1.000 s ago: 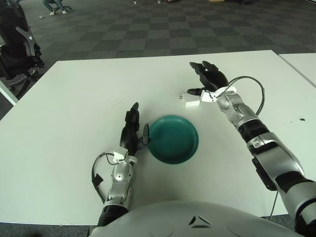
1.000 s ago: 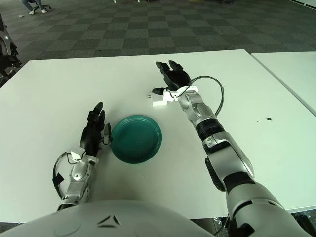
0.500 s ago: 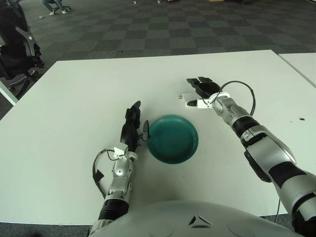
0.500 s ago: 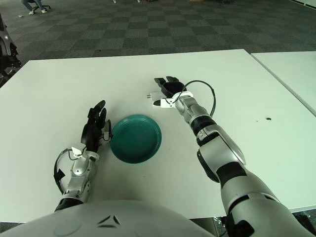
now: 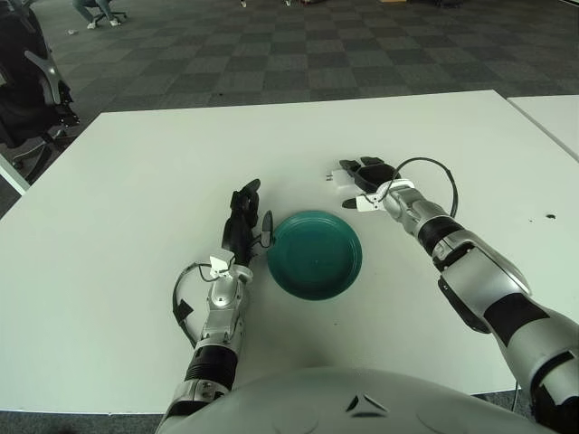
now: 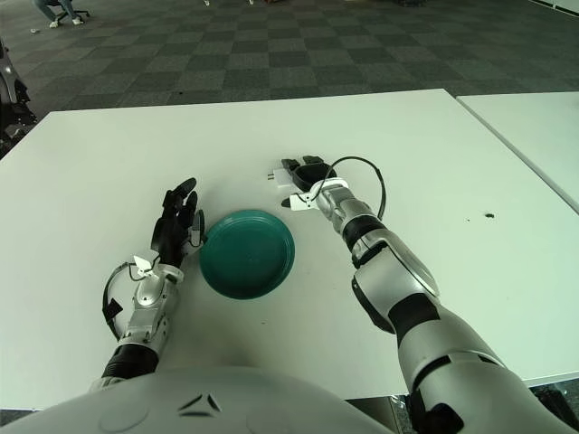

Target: Put the charger into the plate.

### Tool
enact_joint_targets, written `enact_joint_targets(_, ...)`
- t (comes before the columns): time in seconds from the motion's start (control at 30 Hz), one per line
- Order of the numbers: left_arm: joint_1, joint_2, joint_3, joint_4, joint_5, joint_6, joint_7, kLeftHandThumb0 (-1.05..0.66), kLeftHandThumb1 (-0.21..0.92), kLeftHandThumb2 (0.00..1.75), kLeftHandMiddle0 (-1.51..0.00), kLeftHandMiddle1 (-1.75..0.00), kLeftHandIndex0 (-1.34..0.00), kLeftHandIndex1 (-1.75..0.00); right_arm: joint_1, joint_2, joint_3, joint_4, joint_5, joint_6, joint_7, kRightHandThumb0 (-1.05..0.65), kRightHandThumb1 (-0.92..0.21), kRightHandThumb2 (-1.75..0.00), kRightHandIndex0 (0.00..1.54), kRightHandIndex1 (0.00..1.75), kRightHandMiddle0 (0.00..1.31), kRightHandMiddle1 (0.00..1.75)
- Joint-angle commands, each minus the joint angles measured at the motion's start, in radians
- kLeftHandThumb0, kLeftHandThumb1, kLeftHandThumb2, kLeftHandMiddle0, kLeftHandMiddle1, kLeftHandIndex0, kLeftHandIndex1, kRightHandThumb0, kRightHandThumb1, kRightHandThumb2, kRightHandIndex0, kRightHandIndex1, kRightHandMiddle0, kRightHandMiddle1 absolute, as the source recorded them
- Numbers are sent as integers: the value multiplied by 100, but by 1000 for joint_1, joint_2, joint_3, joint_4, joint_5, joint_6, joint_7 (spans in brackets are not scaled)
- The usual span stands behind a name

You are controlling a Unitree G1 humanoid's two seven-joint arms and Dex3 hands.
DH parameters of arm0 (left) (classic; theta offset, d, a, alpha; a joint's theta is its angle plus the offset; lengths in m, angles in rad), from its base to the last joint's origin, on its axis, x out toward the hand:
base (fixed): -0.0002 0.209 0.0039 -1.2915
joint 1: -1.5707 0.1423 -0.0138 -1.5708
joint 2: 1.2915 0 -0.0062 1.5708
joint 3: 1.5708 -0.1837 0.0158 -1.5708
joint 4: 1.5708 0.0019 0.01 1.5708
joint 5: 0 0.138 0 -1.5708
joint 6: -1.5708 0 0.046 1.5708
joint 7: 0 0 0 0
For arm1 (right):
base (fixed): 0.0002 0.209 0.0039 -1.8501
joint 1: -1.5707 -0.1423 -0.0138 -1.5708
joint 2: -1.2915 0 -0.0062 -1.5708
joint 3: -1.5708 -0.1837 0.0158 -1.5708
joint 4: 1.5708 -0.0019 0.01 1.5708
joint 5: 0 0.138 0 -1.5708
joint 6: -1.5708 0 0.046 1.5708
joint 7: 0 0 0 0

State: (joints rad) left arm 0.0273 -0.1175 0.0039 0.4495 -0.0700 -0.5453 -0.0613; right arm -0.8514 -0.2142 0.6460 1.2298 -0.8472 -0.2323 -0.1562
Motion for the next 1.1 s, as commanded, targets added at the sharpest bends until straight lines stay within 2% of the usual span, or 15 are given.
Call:
enact_joint_targets(0.0,89,-48,8,159,-26,-14,-5,-90,92,80,-26,-2,-2,-83,-59,18,20,54,-14,21,6,-83,-92,-51,9,1,0,2)
enact_joint_targets(0.47,89,-57,19,165,-53,0,-23,-91,92,84,-27,-1,0,-79,-45,46,56,107,-16,68,5,-81,-92,-51,9,1,0,0)
enact_joint_targets(0.6,85,-63,26,169,-63,2,-32,-90,92,84,-28,-1,0,-80,-42,46,58,113,-12,68,2,-77,-92,-50,17,4,2,1)
enact_joint_targets(0.7,84,-68,25,163,-58,2,-29,-89,92,84,-28,-1,0,-79,-42,41,64,119,-15,63,4,-74,-92,-50,32,7,6,7)
enact_joint_targets(0.8,89,-72,19,153,-47,-3,-20,-87,92,84,-27,0,0,-73,-45,30,85,124,-32,45,3,-74,-92,-53,49,13,2,46)
enact_joint_targets(0.83,88,-73,19,155,-45,-5,-18,-87,92,84,-26,0,0,-72,-45,27,89,125,-34,41,3,-74,-92,-54,51,21,2,55)
enact_joint_targets(0.87,89,-75,19,155,-46,-7,-17,-86,92,84,-26,0,0,-71,-48,22,100,127,-42,36,8,-74,-92,-55,50,40,1,68)
enact_joint_targets(0.9,90,-76,19,154,-46,-8,-16,-86,92,84,-26,0,0,-70,-50,19,107,128,-48,32,11,-74,-92,-56,48,63,1,89)
enact_joint_targets(0.93,93,-78,19,154,-47,-10,-16,-86,92,84,-25,0,0,-69,-54,14,121,129,-59,25,17,-74,-92,-57,47,79,0,103)
enact_joint_targets(0.97,95,-79,19,153,-47,-12,-15,-86,92,84,-25,0,0,-68,-57,10,130,130,-66,20,21,-74,-92,-57,46,91,1,111)
enact_joint_targets(1.03,95,-81,19,155,-45,-13,-10,-85,92,84,-25,0,0,-68,-65,1,153,133,-85,6,29,-74,-92,-58,44,132,1,135)
enact_joint_targets(1.07,96,-82,18,154,-42,-14,-6,-85,92,84,-24,0,0,-68,-70,-5,168,134,-99,-3,33,-74,-92,-58,44,141,1,139)
